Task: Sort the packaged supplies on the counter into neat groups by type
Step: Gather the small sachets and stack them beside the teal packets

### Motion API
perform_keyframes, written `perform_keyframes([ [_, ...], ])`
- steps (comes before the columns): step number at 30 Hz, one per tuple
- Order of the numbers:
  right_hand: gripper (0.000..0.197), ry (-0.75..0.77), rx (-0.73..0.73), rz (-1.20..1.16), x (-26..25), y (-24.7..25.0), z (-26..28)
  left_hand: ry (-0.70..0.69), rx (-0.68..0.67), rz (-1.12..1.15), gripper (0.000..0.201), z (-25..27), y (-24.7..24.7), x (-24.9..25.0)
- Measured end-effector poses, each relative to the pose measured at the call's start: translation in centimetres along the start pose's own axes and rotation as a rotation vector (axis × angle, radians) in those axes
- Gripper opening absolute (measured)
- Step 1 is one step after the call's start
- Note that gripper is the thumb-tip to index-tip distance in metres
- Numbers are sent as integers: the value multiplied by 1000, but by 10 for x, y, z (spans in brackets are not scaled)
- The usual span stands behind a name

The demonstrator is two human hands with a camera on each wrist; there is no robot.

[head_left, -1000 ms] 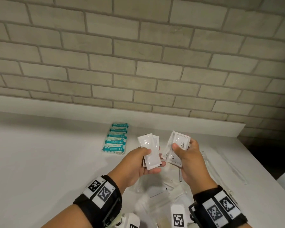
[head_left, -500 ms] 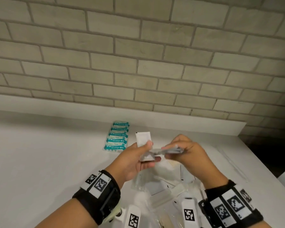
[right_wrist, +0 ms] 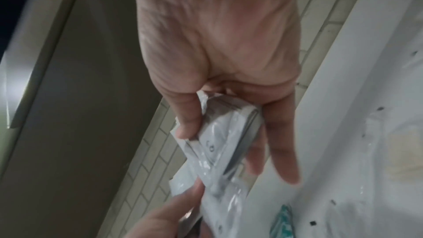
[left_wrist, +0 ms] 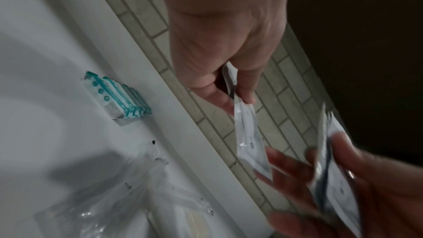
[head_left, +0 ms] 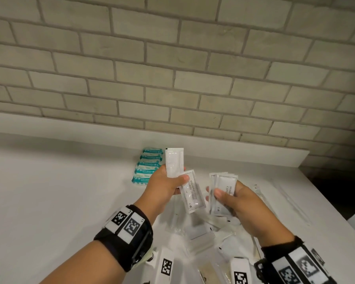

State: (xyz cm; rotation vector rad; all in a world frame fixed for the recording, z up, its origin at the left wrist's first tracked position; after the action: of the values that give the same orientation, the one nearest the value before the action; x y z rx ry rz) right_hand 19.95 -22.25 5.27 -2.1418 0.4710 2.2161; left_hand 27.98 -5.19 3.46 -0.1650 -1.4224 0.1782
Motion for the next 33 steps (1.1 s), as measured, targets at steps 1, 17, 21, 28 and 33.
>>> perform_keyframes([
  [1, 32, -8, -34, -7, -1, -10, -1, -7, -11, -17, 27, 2, -5, 0],
  [17, 45, -200, 179, -356, 29, 12, -23, 158, -102, -159, 30, 3, 6, -23],
  [21, 59, -224, 161, -410, 34, 10, -22, 132, -149, -299, 58, 7, 3, -30],
  [28, 51, -225, 112, -472, 33, 3, -18, 119, -176, -173, 16, 13, -6, -31],
  [33, 26, -211, 134, -489, 20, 8, -21, 47, -124, -184, 25, 14, -3, -23],
])
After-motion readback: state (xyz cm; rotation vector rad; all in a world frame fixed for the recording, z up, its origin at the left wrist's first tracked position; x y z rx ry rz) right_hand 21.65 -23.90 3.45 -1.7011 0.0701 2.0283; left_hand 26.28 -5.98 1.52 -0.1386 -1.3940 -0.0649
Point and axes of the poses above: each hand's wrist, its own z-axis away from the middle knuckle, its own y-axis out of the back of the hand, x = y × z, the point moved 9 cm from there along -z, towards the middle knuckle, and after that the axes turned 13 degrees about x, right-handed, at the moved point
